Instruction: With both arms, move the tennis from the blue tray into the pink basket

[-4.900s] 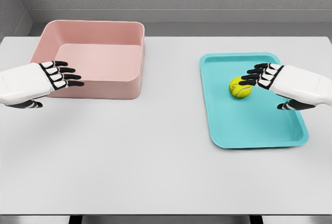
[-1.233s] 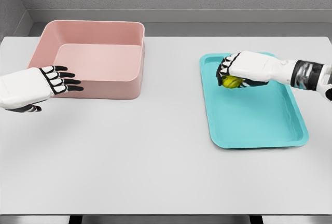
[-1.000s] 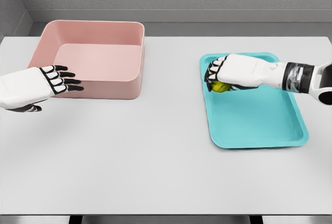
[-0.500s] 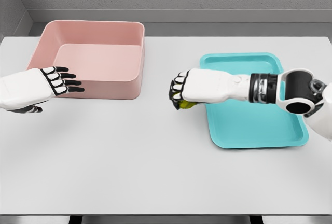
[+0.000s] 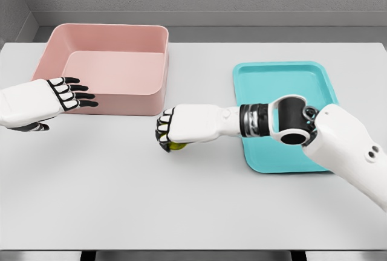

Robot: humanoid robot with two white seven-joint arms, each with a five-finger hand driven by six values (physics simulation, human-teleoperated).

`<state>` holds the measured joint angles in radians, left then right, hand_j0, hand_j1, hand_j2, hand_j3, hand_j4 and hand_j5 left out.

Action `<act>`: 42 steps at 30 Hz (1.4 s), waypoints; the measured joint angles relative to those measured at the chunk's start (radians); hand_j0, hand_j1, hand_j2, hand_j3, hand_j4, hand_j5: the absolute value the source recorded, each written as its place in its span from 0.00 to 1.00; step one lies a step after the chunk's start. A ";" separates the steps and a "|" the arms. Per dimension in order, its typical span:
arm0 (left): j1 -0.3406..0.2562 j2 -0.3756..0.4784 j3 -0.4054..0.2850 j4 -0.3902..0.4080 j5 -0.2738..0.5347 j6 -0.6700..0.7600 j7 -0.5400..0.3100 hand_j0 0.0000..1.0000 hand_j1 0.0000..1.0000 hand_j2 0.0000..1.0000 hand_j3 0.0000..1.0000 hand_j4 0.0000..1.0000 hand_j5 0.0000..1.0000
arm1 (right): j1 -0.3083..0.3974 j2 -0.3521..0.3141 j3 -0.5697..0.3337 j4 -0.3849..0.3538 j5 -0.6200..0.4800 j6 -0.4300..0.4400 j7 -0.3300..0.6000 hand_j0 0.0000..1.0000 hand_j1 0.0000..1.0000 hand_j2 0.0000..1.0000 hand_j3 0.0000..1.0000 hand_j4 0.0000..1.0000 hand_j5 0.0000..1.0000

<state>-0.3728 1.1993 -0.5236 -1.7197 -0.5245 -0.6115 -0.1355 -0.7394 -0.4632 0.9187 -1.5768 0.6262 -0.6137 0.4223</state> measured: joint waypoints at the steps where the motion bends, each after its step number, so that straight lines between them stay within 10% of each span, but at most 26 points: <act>1: 0.000 0.000 0.000 0.000 0.000 0.000 0.000 1.00 1.00 1.00 1.00 1.00 1.00 | 0.000 0.016 0.004 0.017 0.007 0.000 0.000 0.44 0.44 0.44 0.44 0.44 0.44; 11: 0.002 0.000 -0.002 0.001 -0.002 0.000 0.000 1.00 1.00 1.00 1.00 1.00 1.00 | -0.003 0.098 0.056 0.075 0.043 0.001 0.000 0.47 0.47 0.47 0.47 0.47 0.47; 15: 0.002 0.000 -0.003 0.002 -0.002 0.000 0.000 1.00 1.00 1.00 1.00 1.00 1.00 | 0.002 0.102 0.056 0.081 0.044 0.001 -0.001 0.98 0.98 0.98 0.98 0.98 0.98; 26: 0.002 0.000 -0.004 0.005 -0.001 0.000 0.000 1.00 1.00 1.00 1.00 1.00 1.00 | 0.006 0.090 0.029 0.079 0.044 0.001 -0.002 1.00 1.00 1.00 1.00 1.00 1.00; 34: 0.005 -0.037 -0.031 0.012 -0.051 0.000 -0.011 1.00 1.00 1.00 1.00 1.00 1.00 | 0.121 -0.051 -0.239 -0.044 0.031 0.000 -0.005 1.00 1.00 1.00 1.00 1.00 1.00; 42: 0.009 -0.131 -0.071 -0.017 -0.117 0.000 -0.076 1.00 1.00 1.00 1.00 1.00 1.00 | 0.492 -0.190 -0.869 -0.108 -0.104 0.000 -0.008 1.00 1.00 1.00 1.00 1.00 1.00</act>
<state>-0.3635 1.0679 -0.5946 -1.7371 -0.6417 -0.6117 -0.2112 -0.2470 -0.6534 0.0495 -1.6848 0.5223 -0.6139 0.4144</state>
